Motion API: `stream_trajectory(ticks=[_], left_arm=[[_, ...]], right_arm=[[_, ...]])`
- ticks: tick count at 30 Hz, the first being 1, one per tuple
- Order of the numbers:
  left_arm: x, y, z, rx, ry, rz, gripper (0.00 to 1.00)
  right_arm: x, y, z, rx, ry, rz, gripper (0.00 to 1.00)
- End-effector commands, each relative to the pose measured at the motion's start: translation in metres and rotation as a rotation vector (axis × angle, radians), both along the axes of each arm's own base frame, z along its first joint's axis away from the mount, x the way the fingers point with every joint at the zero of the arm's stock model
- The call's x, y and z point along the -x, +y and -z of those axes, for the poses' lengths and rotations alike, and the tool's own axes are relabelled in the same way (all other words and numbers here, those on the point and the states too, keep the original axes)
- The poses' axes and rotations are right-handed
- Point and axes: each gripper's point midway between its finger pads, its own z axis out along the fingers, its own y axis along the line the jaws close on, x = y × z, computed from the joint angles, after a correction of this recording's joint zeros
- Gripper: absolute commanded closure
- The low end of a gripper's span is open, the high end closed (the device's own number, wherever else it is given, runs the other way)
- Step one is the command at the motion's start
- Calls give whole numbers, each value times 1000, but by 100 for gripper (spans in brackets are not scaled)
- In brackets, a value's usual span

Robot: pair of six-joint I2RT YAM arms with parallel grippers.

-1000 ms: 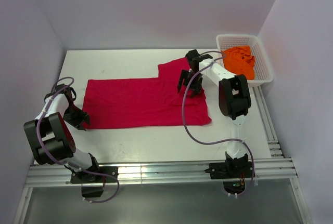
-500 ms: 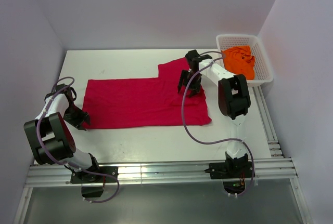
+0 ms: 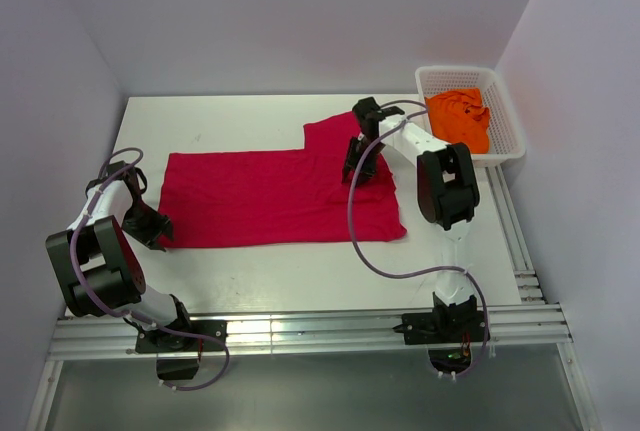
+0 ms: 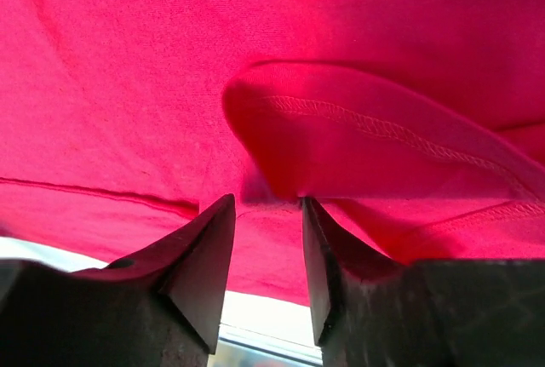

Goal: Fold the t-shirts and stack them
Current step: Fold the flattened tshirt in 1/3 of the way

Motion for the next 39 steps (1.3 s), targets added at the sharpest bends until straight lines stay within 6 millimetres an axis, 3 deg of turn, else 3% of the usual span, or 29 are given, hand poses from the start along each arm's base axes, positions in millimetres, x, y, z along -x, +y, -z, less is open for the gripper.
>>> stream_trajectory(ticks=[1, 3, 10, 14, 20, 23, 25, 26, 27, 30, 32, 33, 34, 36, 39], left_arm=[[-6, 3, -2, -13, -18, 17, 62], [-6, 3, -2, -13, -18, 17, 62], [-5, 3, -2, -16, -15, 14, 62], [-5, 3, -1, -17, -15, 14, 62], [-6, 4, -1, -18, -15, 12, 62], [-5, 4, -1, -20, -15, 10, 62], [-6, 4, -2, -21, -18, 10, 62], [-5, 4, -2, -20, -14, 12, 62], [-5, 4, -1, -19, -13, 12, 62], [-6, 4, -1, -20, -14, 13, 62], [-5, 4, -1, -19, -11, 13, 62], [-5, 4, -1, -19, -11, 13, 62], [-5, 4, -1, -18, -10, 12, 62], [-5, 4, 0, -17, -7, 12, 62], [-5, 7, 0, -31, -4, 1, 62]], right_arm=[[-5, 8, 1, -15, -13, -13, 58], [-5, 8, 1, -16, -13, -16, 67], [-6, 9, 1, -18, -10, -25, 81], [-8, 10, 1, -19, -6, -27, 94], [-26, 16, -12, -24, -26, -37, 98], [-47, 27, -32, -54, -73, -37, 98], [-51, 31, -26, -64, -52, -33, 98], [-58, 37, -33, -78, -73, -34, 98], [-58, 39, -25, -78, -54, -36, 98], [-60, 48, -20, -114, -39, -36, 92], [-57, 57, -15, -160, -24, -49, 75], [-57, 62, -15, -173, -31, -59, 62], [-56, 65, -14, -181, -32, -68, 38], [-54, 73, -16, -196, -56, -96, 16], [-53, 84, -27, -222, -104, -133, 14]])
